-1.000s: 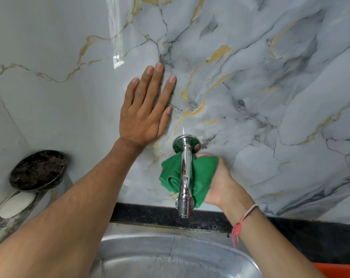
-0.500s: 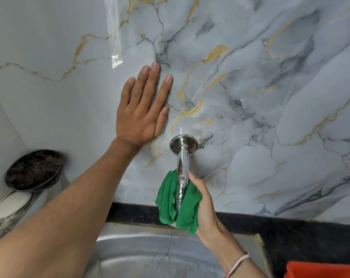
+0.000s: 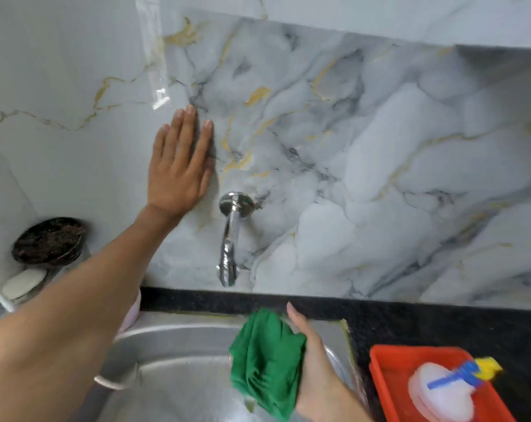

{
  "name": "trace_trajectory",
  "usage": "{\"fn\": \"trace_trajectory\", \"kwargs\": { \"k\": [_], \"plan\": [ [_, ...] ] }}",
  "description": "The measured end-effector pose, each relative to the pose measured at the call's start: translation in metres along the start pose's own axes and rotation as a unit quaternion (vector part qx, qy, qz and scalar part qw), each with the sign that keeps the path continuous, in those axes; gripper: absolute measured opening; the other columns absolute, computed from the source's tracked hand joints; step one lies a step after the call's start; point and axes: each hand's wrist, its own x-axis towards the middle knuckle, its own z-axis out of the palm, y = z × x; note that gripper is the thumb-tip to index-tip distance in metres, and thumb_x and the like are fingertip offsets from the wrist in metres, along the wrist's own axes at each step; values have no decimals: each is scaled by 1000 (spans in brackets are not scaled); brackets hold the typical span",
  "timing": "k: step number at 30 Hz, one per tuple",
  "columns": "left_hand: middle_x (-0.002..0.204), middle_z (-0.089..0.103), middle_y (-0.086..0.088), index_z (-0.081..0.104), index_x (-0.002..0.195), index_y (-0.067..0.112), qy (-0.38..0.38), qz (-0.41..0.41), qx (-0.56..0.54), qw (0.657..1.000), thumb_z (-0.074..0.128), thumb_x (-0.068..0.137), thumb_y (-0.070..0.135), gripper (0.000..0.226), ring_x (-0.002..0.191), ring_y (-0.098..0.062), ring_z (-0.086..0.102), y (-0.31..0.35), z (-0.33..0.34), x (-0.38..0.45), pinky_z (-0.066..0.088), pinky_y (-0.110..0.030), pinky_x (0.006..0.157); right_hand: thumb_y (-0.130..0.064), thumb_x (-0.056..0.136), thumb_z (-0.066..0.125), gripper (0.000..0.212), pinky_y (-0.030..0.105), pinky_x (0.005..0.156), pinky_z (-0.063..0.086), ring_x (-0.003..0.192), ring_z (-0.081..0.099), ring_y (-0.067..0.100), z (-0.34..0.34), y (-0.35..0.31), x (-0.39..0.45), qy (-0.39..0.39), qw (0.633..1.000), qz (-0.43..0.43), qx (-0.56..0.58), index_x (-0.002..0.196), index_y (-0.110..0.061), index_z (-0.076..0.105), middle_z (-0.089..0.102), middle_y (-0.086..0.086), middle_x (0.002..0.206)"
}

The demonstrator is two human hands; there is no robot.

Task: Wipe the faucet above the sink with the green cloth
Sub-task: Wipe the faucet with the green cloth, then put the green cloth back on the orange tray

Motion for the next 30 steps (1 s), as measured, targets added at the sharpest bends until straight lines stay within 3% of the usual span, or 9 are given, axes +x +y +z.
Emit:
{"fn": "trace_trajectory", "kwargs": {
  "k": [3, 6, 10, 13, 15, 19, 26, 28, 30],
  "plan": [
    [164, 36, -25, 44, 154, 6, -114, -108, -161, 974, 37, 111, 28, 49, 150, -37, 38, 29, -63, 2, 38, -49, 122, -35, 70, 88, 62, 54, 103, 54, 116, 70, 43, -27, 7, -44, -38, 998, -26, 40, 121, -2, 74, 71, 30, 127],
    [121, 68, -14, 65, 121, 10, -105, -230, -346, 903, 42, 109, 39, 39, 112, -25, 64, 91, -151, -24, 52, -37, 97, -17, 52, 90, 61, 53, 94, 59, 105, 75, 40, -63, 12, -86, -42, 997, -20, 63, 111, -4, 79, 77, 27, 117],
    [96, 70, 23, 69, 107, 31, -331, -366, -517, 700, 53, 89, 74, 49, 84, 18, 64, 212, -263, -90, 45, 4, 69, -14, 50, 82, 61, 50, 86, 62, 94, 77, 39, -111, 10, -144, -2, 998, -12, 61, 109, -1, 79, 78, 26, 108],
    [106, 77, 6, 71, 118, 23, -493, -434, -552, 515, 76, 71, 73, 68, 92, 3, 73, 294, -300, -132, 61, -16, 81, -17, 60, 75, 65, 55, 99, 57, 107, 72, 42, -148, 5, -181, 24, 999, -7, 26, 123, -1, 73, 73, 28, 121],
    [98, 84, -4, 78, 111, 13, -528, -462, -551, 452, 88, 68, 53, 60, 93, -17, 79, 337, -310, -152, 67, -36, 83, -23, 66, 76, 63, 60, 107, 51, 122, 65, 46, -176, 3, -200, 41, 999, 8, 6, 125, 0, 71, 67, 31, 133],
    [85, 84, -5, 76, 110, 1, -512, -529, -547, 399, 84, 84, 8, 28, 75, -17, 80, 407, -324, -177, 62, -23, 54, -30, 81, 76, 49, 56, 102, 56, 113, 72, 41, -239, 1, -230, 54, 998, 37, -16, 118, 2, 75, 74, 28, 121],
    [115, 76, -25, 62, 125, -3, -506, -574, -554, 327, 57, 101, -5, 24, 92, -30, 77, 487, -310, -195, 70, -35, 72, 20, 89, 57, 37, 58, 105, 52, 121, 64, 50, -344, -7, -232, 141, 986, 11, -86, 126, 17, 60, 64, 40, 130],
    [115, 73, -23, 59, 128, -6, -523, -567, -535, 345, 53, 103, -6, 26, 93, -29, 74, 503, -296, -200, 68, -37, 74, 21, 88, 61, 37, 58, 103, 53, 119, 65, 51, -360, -6, -219, 165, 980, 2, -107, 125, 18, 60, 64, 41, 128],
    [101, 70, -15, 60, 130, -9, -554, -532, -481, 423, 57, 101, -6, 29, 84, -24, 70, 515, -281, -207, 64, -44, 79, 20, 87, 64, 33, 58, 99, 56, 112, 69, 49, -366, -5, -206, 201, 968, -13, -147, 121, 16, 64, 69, 38, 122]
  ]
}}
